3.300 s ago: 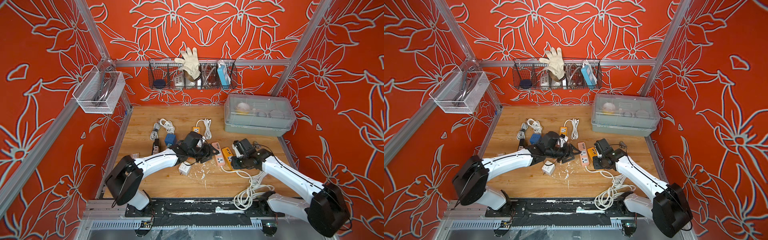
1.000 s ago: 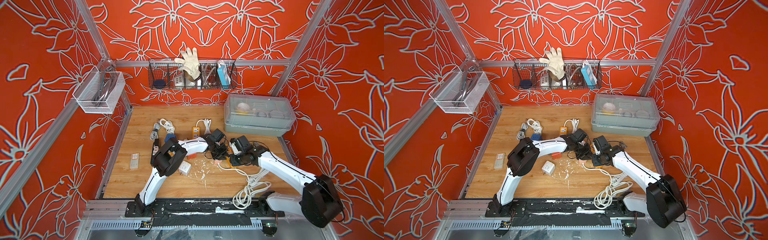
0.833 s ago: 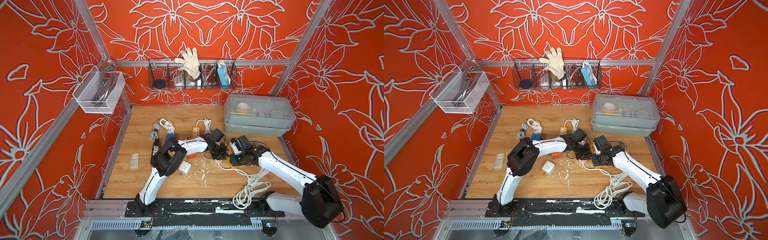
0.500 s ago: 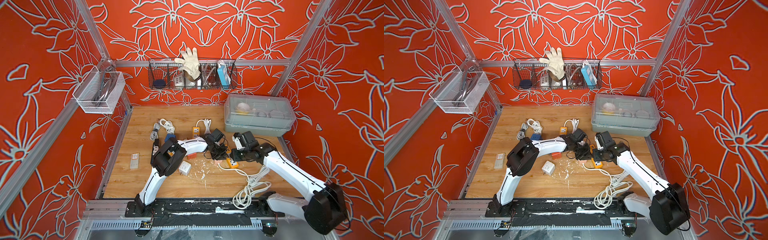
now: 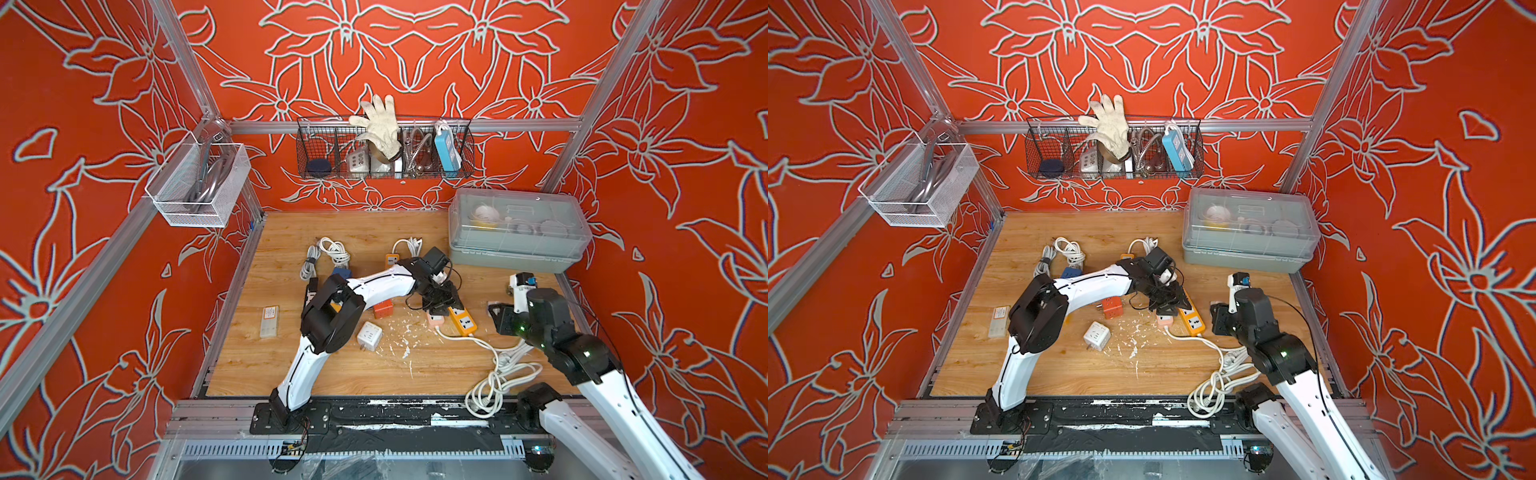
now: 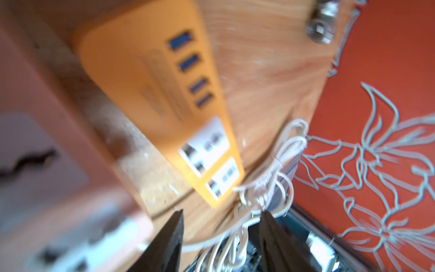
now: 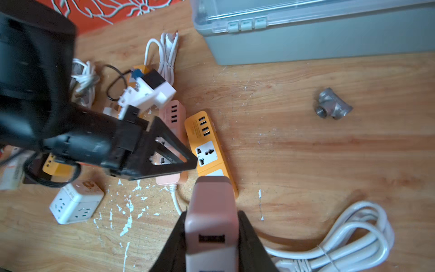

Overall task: Pull the plug off the socket
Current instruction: Place the plug at the center of the board.

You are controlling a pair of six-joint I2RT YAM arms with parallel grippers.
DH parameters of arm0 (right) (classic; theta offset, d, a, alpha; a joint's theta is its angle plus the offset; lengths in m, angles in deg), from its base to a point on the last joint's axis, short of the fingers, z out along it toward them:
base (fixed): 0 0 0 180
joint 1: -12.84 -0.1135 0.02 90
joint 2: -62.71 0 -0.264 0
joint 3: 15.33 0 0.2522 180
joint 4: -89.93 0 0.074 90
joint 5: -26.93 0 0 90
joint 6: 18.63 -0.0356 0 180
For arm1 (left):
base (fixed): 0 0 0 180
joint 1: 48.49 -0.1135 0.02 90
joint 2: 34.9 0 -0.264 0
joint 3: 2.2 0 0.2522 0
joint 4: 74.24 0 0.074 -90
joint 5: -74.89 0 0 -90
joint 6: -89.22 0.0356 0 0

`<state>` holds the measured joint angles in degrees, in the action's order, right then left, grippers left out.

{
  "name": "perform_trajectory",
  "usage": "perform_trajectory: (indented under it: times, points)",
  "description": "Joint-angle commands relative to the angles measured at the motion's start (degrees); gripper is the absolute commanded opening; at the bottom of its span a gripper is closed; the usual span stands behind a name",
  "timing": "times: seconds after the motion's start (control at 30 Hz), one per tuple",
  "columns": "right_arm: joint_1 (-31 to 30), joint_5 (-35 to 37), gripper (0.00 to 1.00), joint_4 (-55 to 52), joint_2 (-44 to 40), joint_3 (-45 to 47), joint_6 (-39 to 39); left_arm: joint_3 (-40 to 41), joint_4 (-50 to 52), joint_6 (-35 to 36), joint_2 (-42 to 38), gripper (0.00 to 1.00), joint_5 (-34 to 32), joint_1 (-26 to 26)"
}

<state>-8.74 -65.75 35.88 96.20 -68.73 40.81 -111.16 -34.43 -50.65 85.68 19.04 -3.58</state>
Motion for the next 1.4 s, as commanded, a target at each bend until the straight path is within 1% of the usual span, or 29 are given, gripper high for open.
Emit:
perform_trajectory:
  times: [0.0,0.07,0.17,0.23,0.27,0.33,0.37,0.43,0.5,0.57,0.67,0.73,0.8,0.93,1.07,1.1,1.17,1.23,1.27,1.37]
  points:
    - [0.7,-2.0,0.26,5.0,-4.7,3.4,-8.9,3.2,3.8,10.4,-12.2,0.54,-0.9,-0.5]
    - [1.5,-3.2,0.26,7.8,-6.7,5.5,-13.0,9.0,3.8,14.1,-19.3,0.54,-3.5,-0.5]
    - [3.7,-8.3,0.26,15.4,-6.1,10.1,-19.6,18.0,5.0,18.9,-31.6,0.55,-11.8,-0.5]
    - [5.8,-12.5,0.26,22.3,-3.4,13.3,-24.5,22.8,7.1,21.8,-39.8,0.55,-19.3,-0.5]
    - [6.5,-14.1,0.26,26.4,-1.6,14.6,-26.2,24.8,7.8,22.9,-43.3,0.57,-22.4,-0.5]
    - [8.7,-16.4,0.26,33.2,2.9,16.5,-29.1,28.8,9.6,24.3,-50.7,0.66,-29.3,-0.6]
    - [9.7,-17.0,0.27,35.3,5.4,16.9,-29.6,30.5,9.8,24.5,-53.9,0.70,-31.8,-0.7]
    - [12.9,-18.9,0.27,39.5,11.4,16.8,-30.0,36.4,9.1,23.9,-61.2,0.85,-36.4,-0.9]
    - [16.3,-21.3,0.27,43.5,17.2,16.6,-30.6,42.3,7.8,21.8,-69.0,0.98,-39.5,-1.0]
    - [19.4,-23.1,0.27,46.8,22.4,16.1,-30.6,47.6,6.1,19.6,-75.5,0.98,-40.5,-1.2]
    - [22.6,-24.3,0.29,48.2,29.5,13.8,-29.1,52.7,4.8,16.1,-83.2,0.98,-40.7,-1.3]
    - [24.1,-25.8,0.30,48.5,35.3,11.7,-27.9,54.6,4.9,14.5,-86.2,0.98,-41.0,-1.3]
    - [24.8,-27.6,0.30,48.9,40.2,9.7,-27.0,55.4,5.4,13.7,-87.4,0.98,-40.9,-1.4]
    - [24.7,-28.1,0.34,48.1,47.1,6.0,-26.8,54.5,7.0,12.5,-86.9,0.98,-41.1,-1.4]
    - [24.7,-26.6,0.49,44.0,49.9,3.2,-25.5,52.2,8.1,13.1,-85.9,0.98,-41.9,-1.3]
    - [24.8,-26.0,0.56,41.5,49.8,2.2,-24.4,51.6,8.4,13.5,-85.6,0.98,-42.3,-1.4]
    - [24.8,-25.2,0.62,37.8,48.3,1.2,-22.3,50.4,9.0,14.3,-85.1,0.98,-42.8,-1.4]
    - [24.8,-23.7,0.68,33.2,44.4,0.7,-19.0,49.4,9.9,15.3,-84.7,0.99,-43.1,-1.4]
    - [24.8,-23.3,0.68,31.6,42.0,0.9,-17.7,49.1,10.2,15.6,-84.6,0.98,-43.2,-1.4]
    - [24.8,-22.7,0.69,26.1,30.1,2.7,-13.3,49.3,10.8,16.5,-84.8,0.98,-43.4,-1.4]
